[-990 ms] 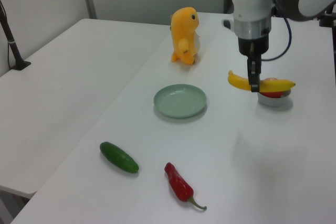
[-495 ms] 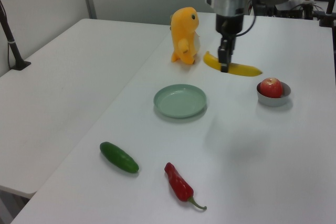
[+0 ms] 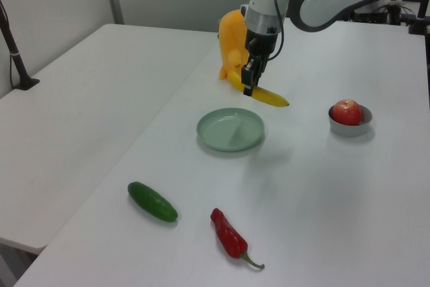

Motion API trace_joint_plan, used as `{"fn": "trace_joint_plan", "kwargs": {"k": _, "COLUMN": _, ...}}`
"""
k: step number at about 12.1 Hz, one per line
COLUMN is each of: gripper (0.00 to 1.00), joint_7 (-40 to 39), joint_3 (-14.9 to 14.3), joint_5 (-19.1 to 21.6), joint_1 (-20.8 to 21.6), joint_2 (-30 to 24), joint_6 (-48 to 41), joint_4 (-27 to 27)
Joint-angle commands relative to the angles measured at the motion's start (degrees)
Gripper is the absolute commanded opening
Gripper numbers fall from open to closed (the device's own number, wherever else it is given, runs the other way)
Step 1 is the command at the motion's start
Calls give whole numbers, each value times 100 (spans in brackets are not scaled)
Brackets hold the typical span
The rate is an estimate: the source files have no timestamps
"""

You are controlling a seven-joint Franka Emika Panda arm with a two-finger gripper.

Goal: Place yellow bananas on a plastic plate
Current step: 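Carry the banana over the pale green plate and lower it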

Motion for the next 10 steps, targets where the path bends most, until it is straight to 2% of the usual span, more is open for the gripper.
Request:
{"fn": "trace_joint_plan", "kwargs": {"k": 1, "gripper": 12, "joint_7": -9, "joint_3": -111, "joint_5": -104, "joint_1": 99, "joint_2": 248, "joint_6": 508, "joint_4": 198}}
{"fn": "trace_joint_plan", "kwargs": {"k": 4, "gripper": 12, "joint_7": 8, "joint_3": -173, "joint_5": -280, "joint_1": 126, "joint_2": 485, "joint_6": 597, "joint_4": 400}}
{"fn": "trace_joint_plan", "kwargs": {"k": 6, "gripper": 12, "joint_7": 8, "joint_3": -173, "joint_5": -315, "joint_1": 135, "joint_2": 634, "joint_6": 1078, "joint_4": 401}}
{"fn": "trace_joint_plan", "kwargs": {"k": 10, "gripper": 14, "joint_7": 26, "joint_3": -173, "joint_5": -509, "joint_1": 240, "joint_2": 986, "joint_6": 1213, "joint_4": 410}}
